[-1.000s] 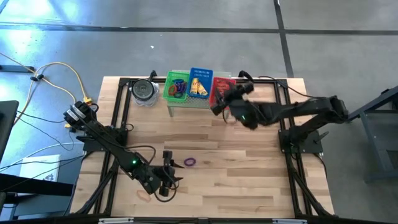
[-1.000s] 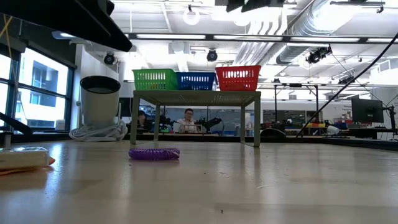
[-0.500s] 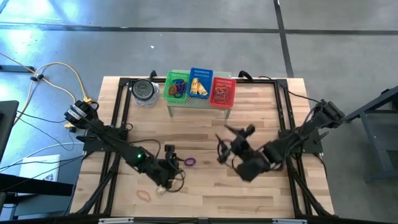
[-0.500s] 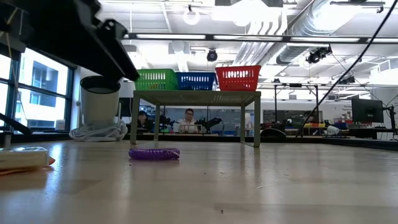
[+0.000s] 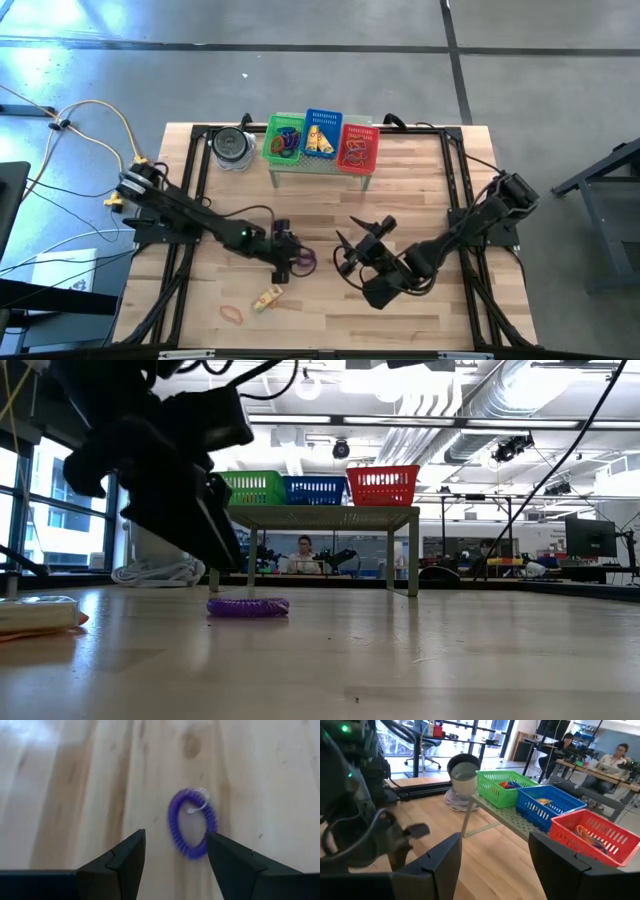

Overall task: Pick & Place Office Desk Supplies
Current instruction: Put the violet spring keychain into the green bin on the shelf

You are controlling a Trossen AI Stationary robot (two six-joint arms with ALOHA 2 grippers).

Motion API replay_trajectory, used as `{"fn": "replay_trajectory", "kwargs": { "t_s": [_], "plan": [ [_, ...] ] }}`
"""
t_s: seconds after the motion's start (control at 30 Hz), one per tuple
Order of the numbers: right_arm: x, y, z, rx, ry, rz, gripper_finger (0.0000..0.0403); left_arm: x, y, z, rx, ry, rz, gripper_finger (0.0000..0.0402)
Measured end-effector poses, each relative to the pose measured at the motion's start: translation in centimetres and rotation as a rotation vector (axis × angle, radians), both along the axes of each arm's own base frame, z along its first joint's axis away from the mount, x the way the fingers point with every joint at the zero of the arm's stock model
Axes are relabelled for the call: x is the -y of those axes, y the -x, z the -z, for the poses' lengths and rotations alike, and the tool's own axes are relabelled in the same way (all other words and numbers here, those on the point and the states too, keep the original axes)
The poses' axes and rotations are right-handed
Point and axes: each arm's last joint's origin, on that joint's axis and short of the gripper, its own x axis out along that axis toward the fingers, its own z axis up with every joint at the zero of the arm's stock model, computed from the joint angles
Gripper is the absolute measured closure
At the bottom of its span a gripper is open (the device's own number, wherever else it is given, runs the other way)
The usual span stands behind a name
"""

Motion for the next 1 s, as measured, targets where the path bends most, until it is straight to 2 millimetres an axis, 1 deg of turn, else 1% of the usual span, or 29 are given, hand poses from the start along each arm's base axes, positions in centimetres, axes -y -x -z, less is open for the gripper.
{"fn": "replay_trajectory", "kwargs": {
  "t_s": [0.13, 0.27, 0.47, 0.83, 0.93, 1.0],
  "plan": [
    [0.0, 0.0, 0.0, 0.002, 0.0, 0.001, 0.0184, 0.6, -0.8, 1.4, 0.02, -0.011, 0.008, 0.02],
    [0.2, -0.2, 0.0, -0.003, -0.008, -0.002, 0.0184, 0.6, -1.1, 2.5, 0.012, -0.04, -0.027, 0.02],
    [0.6, -0.5, 0.1, -0.016, -0.04, -0.022, 0.0184, 0.4, -1.2, 2.9, -0.006, -0.041, -0.045, 0.02],
    [0.7, -0.8, 0.2, -0.037, -0.091, -0.072, 0.0184, -0.4, -0.4, 3.6, -0.124, -0.03, -0.126, 0.02],
    [0.7, -0.8, 0.2, -0.042, -0.104, -0.087, 0.0184, -0.4, -0.4, 4.1, -0.141, -0.033, -0.14, 0.02],
    [0.7, -0.9, 0.1, -0.038, -0.109, -0.09, 0.0184, -0.4, -0.4, 4.8, -0.164, -0.035, -0.151, 0.02]
  ]
}}
